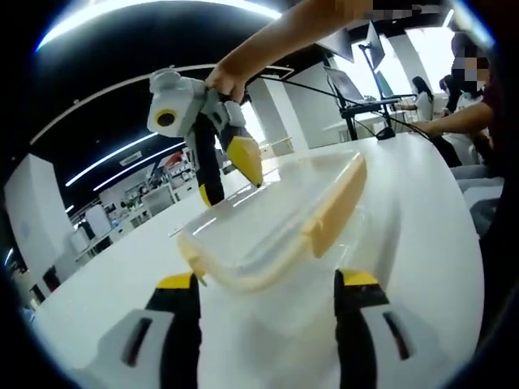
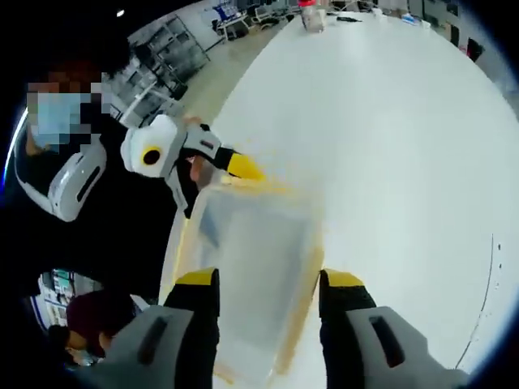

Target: Snap each plastic latch of the storage box into its locked position after aligning the lid with the box until every specified latch is closed and the lid sits flush.

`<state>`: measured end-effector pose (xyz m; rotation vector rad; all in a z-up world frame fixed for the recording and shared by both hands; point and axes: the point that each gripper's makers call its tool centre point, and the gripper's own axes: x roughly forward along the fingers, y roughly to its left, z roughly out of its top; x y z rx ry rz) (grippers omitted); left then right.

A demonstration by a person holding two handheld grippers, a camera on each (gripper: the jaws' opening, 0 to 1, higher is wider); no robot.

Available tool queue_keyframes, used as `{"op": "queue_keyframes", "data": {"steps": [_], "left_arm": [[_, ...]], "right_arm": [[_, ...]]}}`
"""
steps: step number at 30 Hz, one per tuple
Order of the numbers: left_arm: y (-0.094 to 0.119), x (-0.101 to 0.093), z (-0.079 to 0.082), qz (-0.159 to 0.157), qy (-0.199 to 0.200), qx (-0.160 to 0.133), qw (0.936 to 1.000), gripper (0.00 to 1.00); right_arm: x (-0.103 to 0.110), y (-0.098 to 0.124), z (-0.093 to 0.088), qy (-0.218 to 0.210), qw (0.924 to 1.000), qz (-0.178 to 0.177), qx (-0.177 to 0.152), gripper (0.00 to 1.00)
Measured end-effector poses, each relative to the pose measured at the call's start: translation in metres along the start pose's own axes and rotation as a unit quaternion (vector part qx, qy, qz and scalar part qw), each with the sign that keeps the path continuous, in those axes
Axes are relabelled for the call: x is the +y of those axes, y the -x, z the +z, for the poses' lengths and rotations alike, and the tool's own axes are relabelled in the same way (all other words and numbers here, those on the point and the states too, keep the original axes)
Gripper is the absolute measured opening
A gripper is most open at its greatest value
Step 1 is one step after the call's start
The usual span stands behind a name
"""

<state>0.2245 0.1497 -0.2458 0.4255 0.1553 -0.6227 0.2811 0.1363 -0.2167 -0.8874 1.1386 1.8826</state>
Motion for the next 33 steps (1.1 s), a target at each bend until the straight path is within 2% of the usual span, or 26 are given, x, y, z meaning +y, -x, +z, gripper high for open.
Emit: {"op": "queue_keyframes", "data": {"steps": [2, 5, 14, 18, 21, 25, 27, 30, 33], "left_arm": [[0.0, 0.0, 0.0, 0.0, 0.0, -0.001, 1.0, 0.65], [-0.001, 0.0, 0.0, 0.001, 0.001, -0.003, 1.0, 0.65], [-0.002, 0.001, 0.001, 0.001, 0.001, -0.006, 1.0, 0.65], [-0.004, 0.002, 0.002, -0.003, 0.002, -0.001, 1.0, 0.66], [-0.003, 0.001, 0.001, -0.005, 0.004, -0.009, 0.9999, 0.66], [-0.004, 0.001, 0.002, -0.004, 0.006, -0.006, 1.0, 0.67], [-0.005, 0.001, 0.002, -0.003, 0.007, -0.001, 1.0, 0.68], [-0.006, 0.002, 0.002, -0.005, 0.007, -0.001, 1.0, 0.69], [-0.006, 0.002, 0.002, -0.006, 0.007, -0.001, 1.0, 0.69]], "right_arm": [[0.006, -0.009, -0.006, 0.019, 0.9992, 0.004, 0.035, 0.56], [0.003, -0.015, -0.007, -0.007, 0.999, -0.005, 0.045, 0.56], [0.002, -0.017, -0.008, -0.022, 0.9977, -0.015, 0.062, 0.55], [0.002, -0.018, -0.008, -0.031, 0.9952, -0.018, 0.091, 0.53], [0.0, -0.016, -0.01, -0.032, 0.9958, -0.015, 0.085, 0.51], [-0.001, -0.016, -0.008, -0.034, 0.997, -0.009, 0.07, 0.49], [0.0, -0.018, -0.007, -0.038, 0.9963, -0.006, 0.077, 0.49], [0.002, -0.019, -0.009, -0.047, 0.9934, -0.004, 0.105, 0.48], [0.002, -0.019, -0.009, -0.048, 0.9929, -0.004, 0.109, 0.48]]}}
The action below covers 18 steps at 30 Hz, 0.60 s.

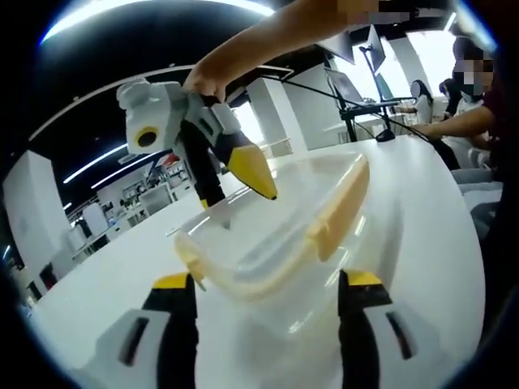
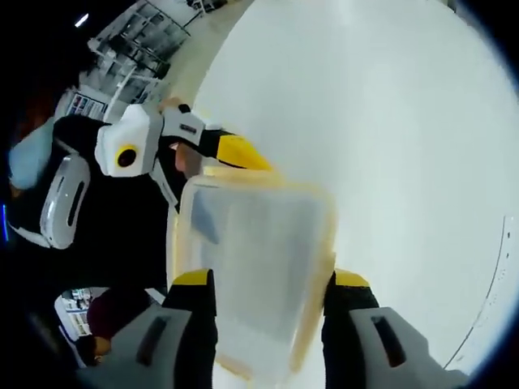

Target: Snap each plastic latch of the storage box into its locked position after aligning the lid with the box until every specified latch is closed and the lid sits flush.

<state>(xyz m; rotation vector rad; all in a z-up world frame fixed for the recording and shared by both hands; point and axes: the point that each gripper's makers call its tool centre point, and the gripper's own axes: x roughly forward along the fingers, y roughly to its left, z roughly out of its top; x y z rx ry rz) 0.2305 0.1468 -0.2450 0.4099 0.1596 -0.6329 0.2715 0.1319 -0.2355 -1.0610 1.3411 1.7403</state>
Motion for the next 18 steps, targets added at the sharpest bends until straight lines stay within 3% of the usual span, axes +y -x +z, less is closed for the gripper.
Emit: {"op": "queue_keyframes", "data": {"steps": [5, 7, 10, 15, 18], "left_arm": [[-0.001, -0.0001, 0.0003, 0.002, 0.0, -0.001, 1.0, 0.7], [-0.001, 0.0003, 0.0, 0.002, 0.0, -0.001, 1.0, 0.7], [-0.0016, -0.0001, 0.0003, 0.001, 0.0, 0.002, 1.0, 0.71], [-0.0005, 0.0, -0.0004, 0.002, 0.001, 0.001, 1.0, 0.71], [0.0003, -0.001, 0.0, 0.004, 0.001, 0.004, 1.0, 0.71]], "right_arm": [[0.001, -0.0012, -0.0028, -0.006, 0.9998, 0.005, 0.021, 0.5], [0.0019, -0.0009, -0.0039, -0.009, 0.9998, 0.01, 0.011, 0.52], [0.0048, -0.0021, -0.0027, -0.01, 0.9995, 0.014, -0.026, 0.55], [0.0051, -0.0024, -0.0013, -0.016, 0.9981, 0.016, -0.057, 0.58], [0.0051, -0.0016, 0.0011, -0.004, 0.9948, 0.012, -0.101, 0.58]]}}
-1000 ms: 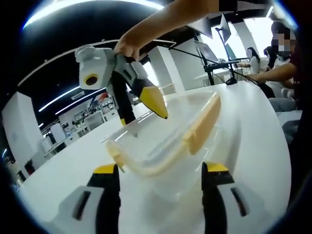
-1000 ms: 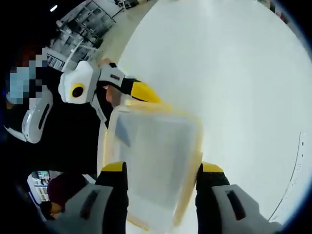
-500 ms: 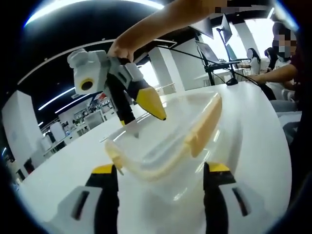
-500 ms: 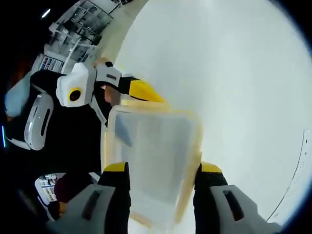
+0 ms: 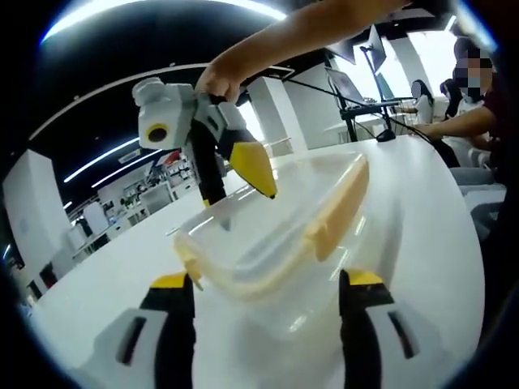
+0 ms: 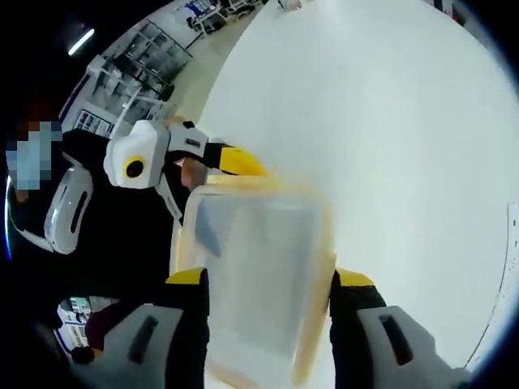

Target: Snap each plastic latch of the storage box into its locked position after aligning the lid with the box until every specified latch is closed and the lid sits flush.

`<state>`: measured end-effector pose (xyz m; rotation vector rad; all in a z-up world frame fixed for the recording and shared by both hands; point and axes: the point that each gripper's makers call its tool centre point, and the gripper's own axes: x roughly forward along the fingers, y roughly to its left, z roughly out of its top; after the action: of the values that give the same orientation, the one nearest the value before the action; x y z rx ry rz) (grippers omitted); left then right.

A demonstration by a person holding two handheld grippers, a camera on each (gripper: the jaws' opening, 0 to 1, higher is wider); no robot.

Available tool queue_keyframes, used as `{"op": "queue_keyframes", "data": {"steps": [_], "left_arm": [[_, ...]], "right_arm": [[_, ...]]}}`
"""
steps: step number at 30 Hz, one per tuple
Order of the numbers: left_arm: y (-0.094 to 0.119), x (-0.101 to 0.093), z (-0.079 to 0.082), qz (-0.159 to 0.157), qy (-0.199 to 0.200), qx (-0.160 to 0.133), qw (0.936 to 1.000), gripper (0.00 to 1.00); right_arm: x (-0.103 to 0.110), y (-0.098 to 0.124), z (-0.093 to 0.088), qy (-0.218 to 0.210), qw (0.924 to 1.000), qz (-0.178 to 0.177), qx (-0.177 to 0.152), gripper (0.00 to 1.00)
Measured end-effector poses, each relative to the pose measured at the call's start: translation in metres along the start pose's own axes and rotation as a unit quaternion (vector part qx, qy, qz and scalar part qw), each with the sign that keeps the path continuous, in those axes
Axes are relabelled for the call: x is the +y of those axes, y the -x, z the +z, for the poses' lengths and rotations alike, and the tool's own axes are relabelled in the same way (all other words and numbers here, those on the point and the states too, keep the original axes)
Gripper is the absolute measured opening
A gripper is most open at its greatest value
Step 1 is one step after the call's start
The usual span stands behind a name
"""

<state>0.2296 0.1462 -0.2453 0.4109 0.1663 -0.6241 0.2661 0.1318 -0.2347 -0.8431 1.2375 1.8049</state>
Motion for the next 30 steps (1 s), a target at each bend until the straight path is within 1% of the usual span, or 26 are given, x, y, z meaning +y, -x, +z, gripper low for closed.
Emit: {"op": "queue_keyframes", "data": {"steps": [2, 4, 7, 8, 9, 12, 14, 20, 21, 22, 26, 30], "left_arm": [[0.001, -0.001, 0.0, 0.002, 0.0, 0.004, 1.0, 0.71], [0.002, -0.001, -0.001, 0.005, -0.001, 0.006, 1.0, 0.71], [0.003, -0.002, -0.002, 0.01, -0.001, 0.008, 0.9999, 0.7], [0.003, -0.003, -0.002, 0.01, -0.001, 0.008, 0.9999, 0.7], [0.004, -0.003, -0.002, 0.011, 0.0, 0.008, 0.9999, 0.7], [0.004, -0.003, -0.002, 0.011, -0.001, 0.01, 0.9999, 0.7], [0.005, -0.003, -0.001, 0.01, -0.001, 0.01, 0.9999, 0.7], [0.006, -0.004, -0.001, 0.01, 0.0, 0.009, 0.9999, 0.71], [0.006, -0.004, -0.001, 0.01, 0.0, 0.009, 0.9999, 0.71], [0.006, -0.003, -0.001, 0.011, -0.001, 0.008, 0.9999, 0.71], [0.007, -0.004, 0.0, 0.015, -0.002, 0.004, 0.9999, 0.71], [0.007, -0.004, 0.0, 0.017, -0.001, 0.007, 0.9998, 0.71]], "right_arm": [[0.0, 0.005, -0.008, 0.007, 1.0, -0.004, 0.001, 0.57], [-0.008, 0.015, -0.026, 0.008, 0.9993, -0.026, 0.027, 0.6], [-0.017, 0.025, -0.038, 0.001, 0.9984, -0.048, 0.03, 0.6], [-0.018, 0.03, -0.046, -0.004, 0.9979, -0.054, 0.035, 0.59], [-0.016, 0.033, -0.055, -0.008, 0.9974, -0.057, 0.044, 0.58], [-0.013, 0.037, -0.065, -0.012, 0.997, -0.06, 0.047, 0.58], [-0.01, 0.037, -0.067, -0.022, 0.9974, -0.056, 0.041, 0.58], [-0.001, 0.028, -0.068, -0.017, 0.998, -0.046, 0.04, 0.57], [0.0, 0.026, -0.068, -0.017, 0.9981, -0.043, 0.041, 0.56], [0.004, 0.024, -0.067, -0.022, 0.9982, -0.036, 0.042, 0.57], [0.003, 0.024, -0.067, -0.022, 0.9976, -0.039, 0.052, 0.57], [0.001, 0.024, -0.066, -0.02, 0.9966, -0.041, 0.068, 0.55]]}}
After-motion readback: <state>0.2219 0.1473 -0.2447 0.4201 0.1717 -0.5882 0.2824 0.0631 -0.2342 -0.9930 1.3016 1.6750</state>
